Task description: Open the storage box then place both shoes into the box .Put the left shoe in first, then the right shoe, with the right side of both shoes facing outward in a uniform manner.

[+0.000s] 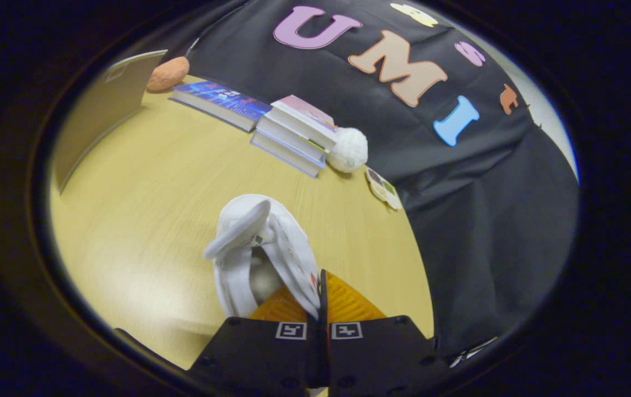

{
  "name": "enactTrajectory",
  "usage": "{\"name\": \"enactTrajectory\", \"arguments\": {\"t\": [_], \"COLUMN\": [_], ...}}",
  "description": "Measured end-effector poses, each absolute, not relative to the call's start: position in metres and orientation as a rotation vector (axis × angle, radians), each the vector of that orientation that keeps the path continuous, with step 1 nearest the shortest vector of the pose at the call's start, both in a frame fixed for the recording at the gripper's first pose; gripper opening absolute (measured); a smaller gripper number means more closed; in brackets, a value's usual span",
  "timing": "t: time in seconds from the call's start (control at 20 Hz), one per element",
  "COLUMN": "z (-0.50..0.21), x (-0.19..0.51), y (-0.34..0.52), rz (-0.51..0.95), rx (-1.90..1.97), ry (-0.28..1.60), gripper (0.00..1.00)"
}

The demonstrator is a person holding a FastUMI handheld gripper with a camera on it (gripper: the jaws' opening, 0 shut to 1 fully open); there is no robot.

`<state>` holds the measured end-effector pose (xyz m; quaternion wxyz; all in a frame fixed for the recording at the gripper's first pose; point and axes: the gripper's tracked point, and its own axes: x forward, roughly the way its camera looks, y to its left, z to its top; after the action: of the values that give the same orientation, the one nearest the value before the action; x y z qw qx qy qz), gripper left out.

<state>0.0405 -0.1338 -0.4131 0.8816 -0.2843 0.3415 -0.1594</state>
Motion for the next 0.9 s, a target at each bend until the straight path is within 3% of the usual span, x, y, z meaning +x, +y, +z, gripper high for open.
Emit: {"name": "enactTrajectory", "arguments": {"t": [0.55, 0.9], "z": [-0.217, -0.128], "x": [0.071, 0.123], "y": [-0.017, 0.147], "rz": [-0.446, -0.323], "rx": [-0.571, -0.433], "ry": [0.399, 0.194], "gripper": [0.02, 0.02]}}
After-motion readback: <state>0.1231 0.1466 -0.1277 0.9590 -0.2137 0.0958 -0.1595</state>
